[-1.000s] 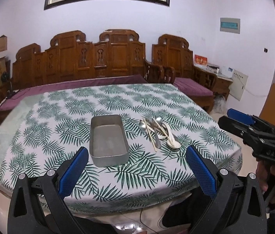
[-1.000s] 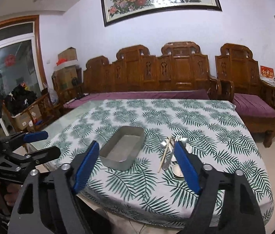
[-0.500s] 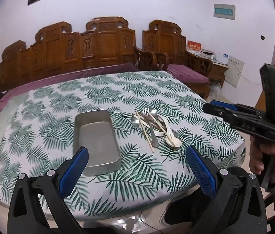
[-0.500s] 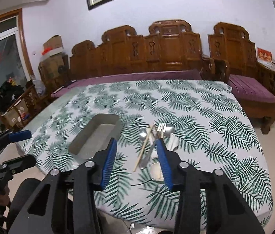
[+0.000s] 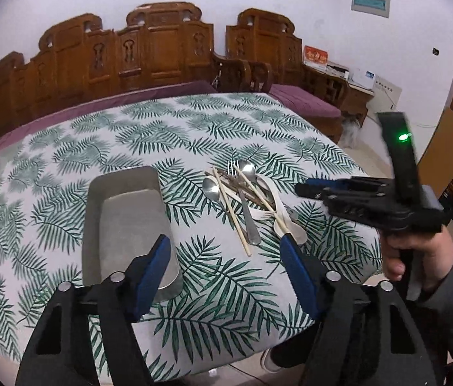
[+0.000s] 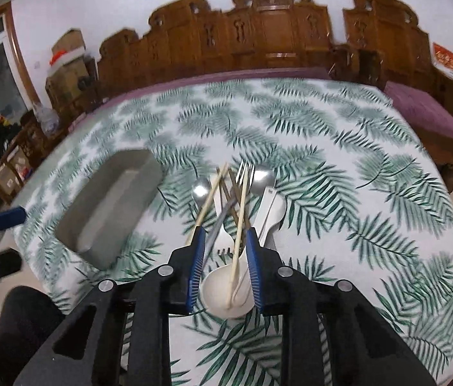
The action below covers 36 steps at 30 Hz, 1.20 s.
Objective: Organize utensils
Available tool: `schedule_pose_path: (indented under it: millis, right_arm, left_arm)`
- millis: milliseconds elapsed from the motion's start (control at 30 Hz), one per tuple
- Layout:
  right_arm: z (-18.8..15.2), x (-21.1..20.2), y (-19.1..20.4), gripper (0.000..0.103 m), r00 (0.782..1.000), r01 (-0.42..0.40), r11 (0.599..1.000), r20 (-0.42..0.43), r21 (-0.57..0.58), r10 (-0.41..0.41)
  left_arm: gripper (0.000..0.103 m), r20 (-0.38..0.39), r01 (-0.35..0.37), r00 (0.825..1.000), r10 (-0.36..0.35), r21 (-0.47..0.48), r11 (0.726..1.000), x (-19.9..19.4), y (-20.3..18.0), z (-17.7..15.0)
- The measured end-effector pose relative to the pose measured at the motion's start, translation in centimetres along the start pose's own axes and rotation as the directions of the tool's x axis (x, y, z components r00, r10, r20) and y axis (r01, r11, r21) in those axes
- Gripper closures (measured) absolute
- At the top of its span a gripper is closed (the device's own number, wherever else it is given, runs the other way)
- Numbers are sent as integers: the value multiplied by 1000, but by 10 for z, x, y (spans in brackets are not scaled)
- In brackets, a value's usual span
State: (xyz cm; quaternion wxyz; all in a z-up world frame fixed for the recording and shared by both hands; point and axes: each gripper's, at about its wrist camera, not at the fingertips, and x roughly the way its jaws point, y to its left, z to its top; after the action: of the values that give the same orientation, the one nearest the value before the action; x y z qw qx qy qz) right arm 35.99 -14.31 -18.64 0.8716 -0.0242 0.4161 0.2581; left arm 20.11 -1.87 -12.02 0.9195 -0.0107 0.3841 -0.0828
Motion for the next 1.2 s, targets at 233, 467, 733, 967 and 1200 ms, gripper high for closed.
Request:
schedule_pose_path:
  millis: [233,467,733,967,1200]
  right_arm:
    - [11,56,-1,83,997,-10,999,-70,-44,7]
    - [20,82,-5,85,993,28,998,-117,-62,-35]
    - [23,77,-14,97,995,-1,1000,-98,-29,-2]
    - [28,48,-29,97,998,-54,997,-7,51,55]
    - [23,40,-40,97,998,-58,995,7,75,57]
  left_arm:
    - [37,-43,-1,999,0,-8,1000,27,4,2]
    - [37,-70,-9,997,8,-10,1000,46,6,3]
    - [37,-89,-11,996,12,6,1000,66,-2,7]
    - [47,-114,-15,993,18,24,1000,94,-15,15]
    - [66,-171,-26,985,31,29,999,140,-20,22]
